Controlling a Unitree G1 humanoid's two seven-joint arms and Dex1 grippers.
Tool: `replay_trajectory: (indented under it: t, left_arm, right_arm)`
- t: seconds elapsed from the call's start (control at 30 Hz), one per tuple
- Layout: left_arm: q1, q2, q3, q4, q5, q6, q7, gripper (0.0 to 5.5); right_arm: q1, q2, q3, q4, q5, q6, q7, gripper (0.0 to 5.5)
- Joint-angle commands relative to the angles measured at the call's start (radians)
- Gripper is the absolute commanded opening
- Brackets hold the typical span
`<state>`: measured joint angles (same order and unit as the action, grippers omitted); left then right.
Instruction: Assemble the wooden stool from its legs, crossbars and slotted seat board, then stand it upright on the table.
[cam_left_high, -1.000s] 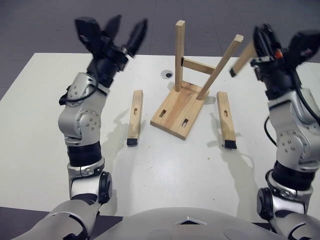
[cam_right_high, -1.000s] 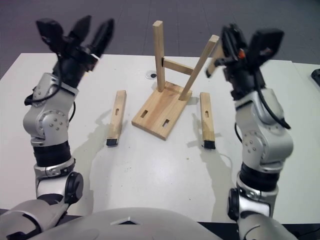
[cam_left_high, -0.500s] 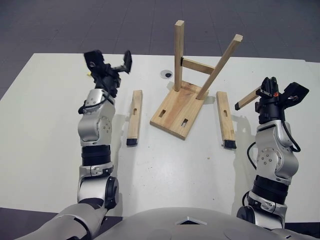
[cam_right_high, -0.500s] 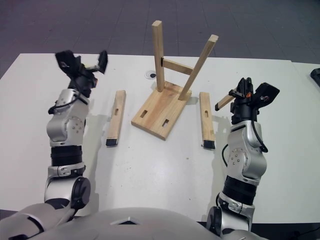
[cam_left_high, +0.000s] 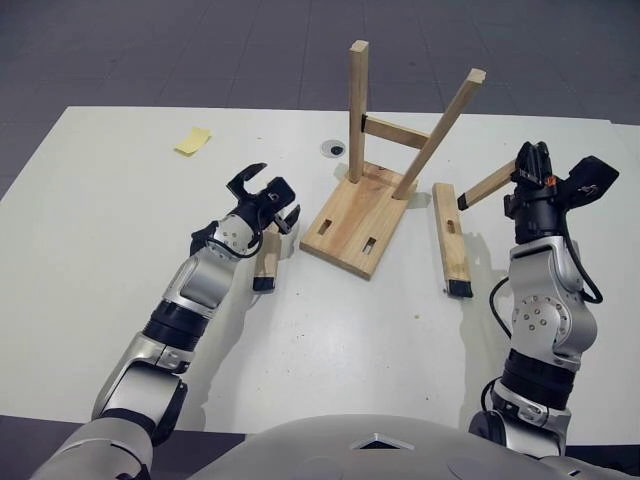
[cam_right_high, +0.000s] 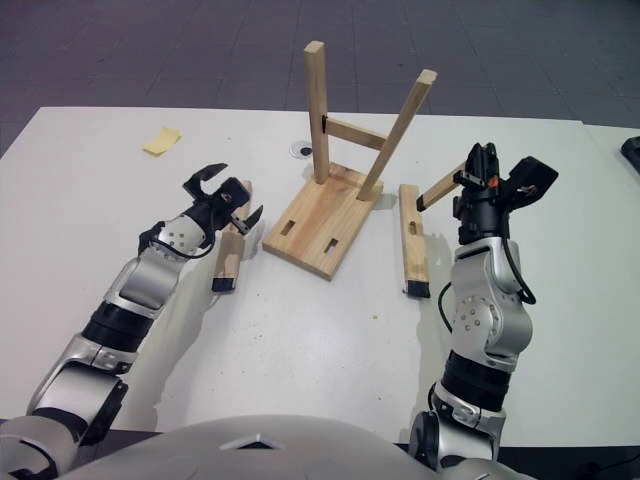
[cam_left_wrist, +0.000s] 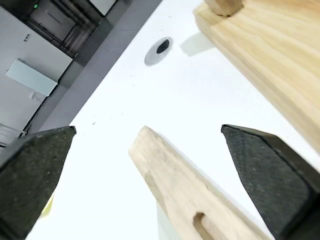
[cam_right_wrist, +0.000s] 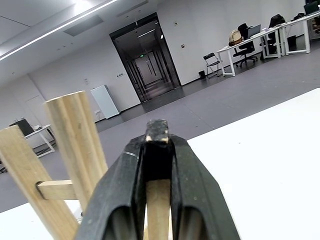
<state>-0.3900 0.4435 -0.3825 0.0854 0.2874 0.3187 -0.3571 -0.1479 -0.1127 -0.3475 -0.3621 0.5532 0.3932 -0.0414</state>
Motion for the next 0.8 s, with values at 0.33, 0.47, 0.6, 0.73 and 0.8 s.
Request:
replay_trajectory:
  t: [0.33, 0.47, 0.6, 0.73, 0.8]
  left_arm:
    - [0.033, -0.064, -0.04, -0.074, -0.052, 0.013, -0.182, 5.4]
    - [0.02, -0.087, -0.007, -0.086, -0.043, 0.008, -0.139, 5.4]
    - [-0.025, -0.182, 0.204, -0.154, -0.154, 0.0, 0.002, 5.4]
    - [-0.108, -0.311, 0.484, -0.156, -0.342, 0.02, 0.199, 5.4]
    - [-0.143, -0.359, 0.594, -0.13, -0.429, 0.039, 0.282, 5.4]
  right_arm:
    - [0.011, -0.004, -0.011, 0.012, -0.017, -0.019, -0.001, 0.42]
    - [0.027, -0.003, -0.002, 0.038, -0.045, -0.042, 0.01, 0.42]
    - [0.057, 0.004, 0.011, 0.07, -0.074, -0.072, 0.031, 0.42]
    - [0.072, 0.012, 0.015, 0.105, -0.094, -0.103, 0.046, 0.42]
    - [0.074, 0.016, 0.014, 0.123, -0.098, -0.116, 0.052, 0.42]
